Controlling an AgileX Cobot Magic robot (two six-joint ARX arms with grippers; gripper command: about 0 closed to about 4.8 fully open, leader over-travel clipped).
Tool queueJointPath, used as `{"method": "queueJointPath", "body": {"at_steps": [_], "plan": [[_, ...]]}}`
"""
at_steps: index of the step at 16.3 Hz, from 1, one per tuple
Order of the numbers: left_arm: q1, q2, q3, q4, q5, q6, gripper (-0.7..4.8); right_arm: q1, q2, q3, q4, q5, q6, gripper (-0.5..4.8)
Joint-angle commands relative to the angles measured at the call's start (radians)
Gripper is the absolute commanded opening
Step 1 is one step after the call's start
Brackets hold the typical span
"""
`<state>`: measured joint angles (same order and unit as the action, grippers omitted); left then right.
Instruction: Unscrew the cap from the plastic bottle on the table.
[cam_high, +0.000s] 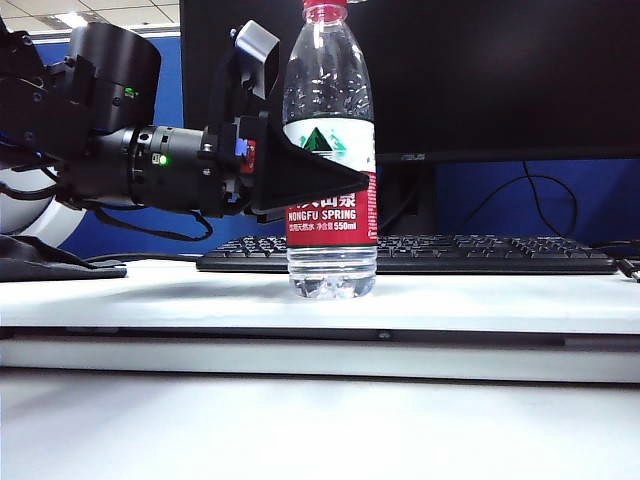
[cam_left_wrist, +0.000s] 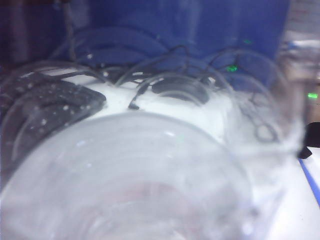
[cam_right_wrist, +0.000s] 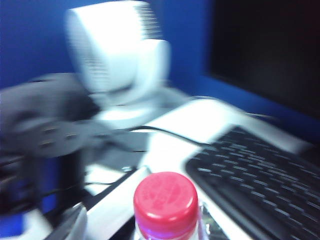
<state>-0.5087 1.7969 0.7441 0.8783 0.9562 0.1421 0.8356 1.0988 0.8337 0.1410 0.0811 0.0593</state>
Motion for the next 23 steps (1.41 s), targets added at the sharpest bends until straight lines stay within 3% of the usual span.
{"method": "queueJointPath", "body": {"at_steps": [1,4,5,11,21,23], "plan": [[0.0,0.006,-0.004,-0.046,-0.018,0.004,2.99,0.124,0.01,0.003,0.073,0.35,0.005,2.85],[0.0,0.006,-0.004,-0.047,-0.017,0.002,2.99,0.26,0.066,0.003,0.211,0.769,0.024,2.85],[0.0,0.006,-0.004,-0.047,-0.017,0.002,2.99,0.281,0.086,0.003,0.232,0.813,0.024,2.85],[0.0,0.006,-0.004,-0.047,-0.016,0.0,2.99,0.298,0.203,0.006,0.341,0.773,0.122,2.84],[0.0,0.006,-0.004,-0.048,-0.009,0.0,2.99,0.249,0.228,0.006,0.385,0.725,0.124,2.69],[0.0,0.006,-0.004,-0.052,-0.009,0.0,2.99,0.243,0.23,0.006,0.388,0.722,0.125,2.38]]}}
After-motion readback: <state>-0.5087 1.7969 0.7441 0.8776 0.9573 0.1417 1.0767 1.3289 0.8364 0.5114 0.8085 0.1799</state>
